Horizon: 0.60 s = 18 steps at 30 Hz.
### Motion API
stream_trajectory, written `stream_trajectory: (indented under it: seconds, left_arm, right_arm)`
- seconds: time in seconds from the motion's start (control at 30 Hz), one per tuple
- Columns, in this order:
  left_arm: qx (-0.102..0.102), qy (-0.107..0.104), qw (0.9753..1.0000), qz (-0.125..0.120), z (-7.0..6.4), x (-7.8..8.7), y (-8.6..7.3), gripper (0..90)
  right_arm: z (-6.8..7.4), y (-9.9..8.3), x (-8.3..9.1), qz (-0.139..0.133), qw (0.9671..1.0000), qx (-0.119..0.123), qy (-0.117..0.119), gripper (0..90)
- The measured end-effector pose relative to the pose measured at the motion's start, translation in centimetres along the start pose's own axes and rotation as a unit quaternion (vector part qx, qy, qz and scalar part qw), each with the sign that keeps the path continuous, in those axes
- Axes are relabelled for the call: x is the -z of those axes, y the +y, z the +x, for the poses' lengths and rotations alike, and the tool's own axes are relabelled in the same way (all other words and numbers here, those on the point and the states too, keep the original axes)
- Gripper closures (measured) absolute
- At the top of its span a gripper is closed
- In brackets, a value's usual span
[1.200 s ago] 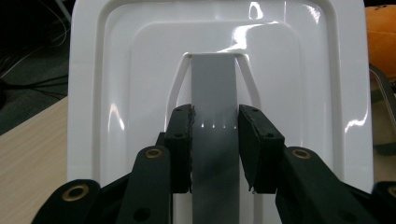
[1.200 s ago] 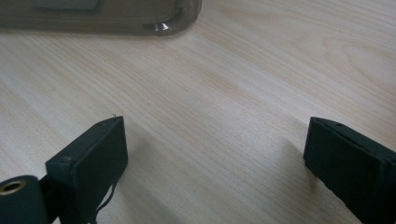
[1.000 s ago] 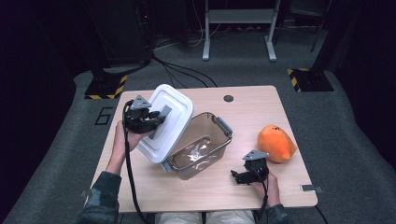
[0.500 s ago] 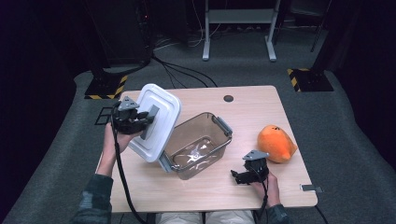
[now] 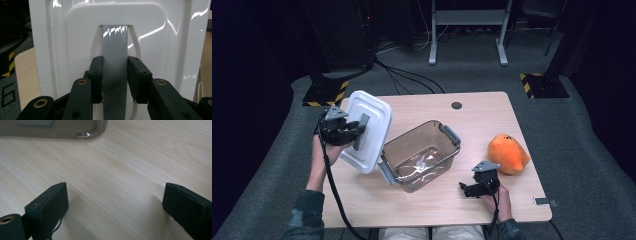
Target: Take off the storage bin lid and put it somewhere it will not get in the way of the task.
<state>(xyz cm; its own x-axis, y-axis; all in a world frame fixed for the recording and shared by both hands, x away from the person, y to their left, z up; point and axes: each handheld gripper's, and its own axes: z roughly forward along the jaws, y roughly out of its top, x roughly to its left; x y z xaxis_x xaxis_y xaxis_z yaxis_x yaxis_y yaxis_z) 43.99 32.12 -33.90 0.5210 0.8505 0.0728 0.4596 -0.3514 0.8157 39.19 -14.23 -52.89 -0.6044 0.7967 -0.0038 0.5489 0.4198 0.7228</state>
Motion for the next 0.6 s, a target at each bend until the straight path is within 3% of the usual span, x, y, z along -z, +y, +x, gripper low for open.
stream_trajectory:
  seconds: [0.6]
  left_arm:
    - [0.023, 0.027, 0.9991, 0.022, 2.2, 0.2, -2.4, 66.7]
  right_arm:
    - [0.0, 0.0, 0.0, 0.000, 1.0000, 0.000, 0.000, 5.8]
